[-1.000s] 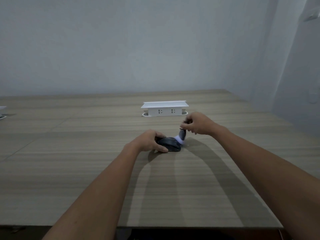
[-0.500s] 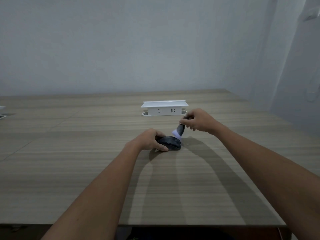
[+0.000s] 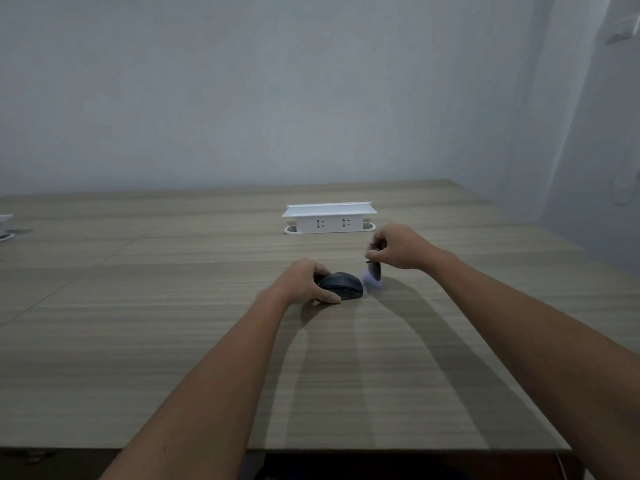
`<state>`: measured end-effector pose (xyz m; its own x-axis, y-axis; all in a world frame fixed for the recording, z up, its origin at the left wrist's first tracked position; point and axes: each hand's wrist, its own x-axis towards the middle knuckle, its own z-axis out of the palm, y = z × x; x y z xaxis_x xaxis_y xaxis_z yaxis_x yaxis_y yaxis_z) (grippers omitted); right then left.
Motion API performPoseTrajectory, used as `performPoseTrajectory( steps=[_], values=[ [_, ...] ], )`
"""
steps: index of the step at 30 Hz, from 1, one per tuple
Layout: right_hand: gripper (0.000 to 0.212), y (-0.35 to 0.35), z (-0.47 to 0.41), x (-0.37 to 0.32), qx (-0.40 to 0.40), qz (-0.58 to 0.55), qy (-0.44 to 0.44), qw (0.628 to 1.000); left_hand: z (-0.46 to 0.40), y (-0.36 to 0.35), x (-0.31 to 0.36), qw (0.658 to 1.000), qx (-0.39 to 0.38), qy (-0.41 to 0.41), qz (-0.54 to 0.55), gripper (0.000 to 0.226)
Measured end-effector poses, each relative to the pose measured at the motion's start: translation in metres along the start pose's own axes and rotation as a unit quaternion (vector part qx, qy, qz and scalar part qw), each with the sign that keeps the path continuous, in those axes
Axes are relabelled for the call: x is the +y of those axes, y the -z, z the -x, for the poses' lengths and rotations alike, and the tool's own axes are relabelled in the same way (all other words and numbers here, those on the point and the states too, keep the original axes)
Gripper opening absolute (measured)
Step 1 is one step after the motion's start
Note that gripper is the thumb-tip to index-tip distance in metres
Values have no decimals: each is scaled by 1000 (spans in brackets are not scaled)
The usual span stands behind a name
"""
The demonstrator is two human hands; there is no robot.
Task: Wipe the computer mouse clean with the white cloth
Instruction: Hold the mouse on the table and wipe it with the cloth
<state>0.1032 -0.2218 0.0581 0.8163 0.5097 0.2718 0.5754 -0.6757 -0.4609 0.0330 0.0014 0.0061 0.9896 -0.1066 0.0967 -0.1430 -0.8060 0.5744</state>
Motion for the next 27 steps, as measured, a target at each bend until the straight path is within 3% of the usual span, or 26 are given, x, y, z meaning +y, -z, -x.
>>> performPoseTrajectory(
  steps=[4, 9, 14, 18, 23, 27],
  values=[
    [20, -2, 3, -4, 7, -132, 12, 991, 0, -1, 2, 1000, 3, 8, -7, 44],
    [15, -1, 3, 0, 6, 10, 12, 1000, 0, -2, 4, 1000, 7, 12, -9, 45],
    [19, -2, 6, -5, -9, -101, 18, 995, 1, -1, 5, 1000, 12, 18, -12, 46],
    [14, -1, 8, 1, 0, 43, 19, 999, 1, -4, 6, 1000, 18, 22, -7, 47],
    [18, -4, 13, -1, 2, -109, 2, 994, 0, -5, 6, 999, 26, 25, -18, 46],
    [15, -1, 13, 1, 5, 27, 6, 1000, 1, -6, 8, 999, 28, 24, -16, 45]
  ],
)
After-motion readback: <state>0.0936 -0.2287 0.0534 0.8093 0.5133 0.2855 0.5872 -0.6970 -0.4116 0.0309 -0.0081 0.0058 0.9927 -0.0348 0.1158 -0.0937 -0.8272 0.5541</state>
